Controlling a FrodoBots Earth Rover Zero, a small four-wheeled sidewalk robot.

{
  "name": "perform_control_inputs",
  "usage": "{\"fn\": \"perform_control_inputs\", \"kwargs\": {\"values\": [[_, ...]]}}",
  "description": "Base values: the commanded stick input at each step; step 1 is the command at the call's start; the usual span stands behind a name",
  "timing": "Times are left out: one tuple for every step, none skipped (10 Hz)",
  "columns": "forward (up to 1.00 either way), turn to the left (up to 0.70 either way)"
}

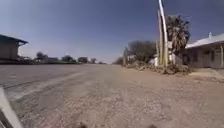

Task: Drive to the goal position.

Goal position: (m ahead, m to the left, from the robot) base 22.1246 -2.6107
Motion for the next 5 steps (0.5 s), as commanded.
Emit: {"fn": "perform_control_inputs", "kwargs": {"values": [[0.7,0.0],[0.7,0.0],[0.7,0.0],[0.7,0.0],[0.7,0.0]]}}
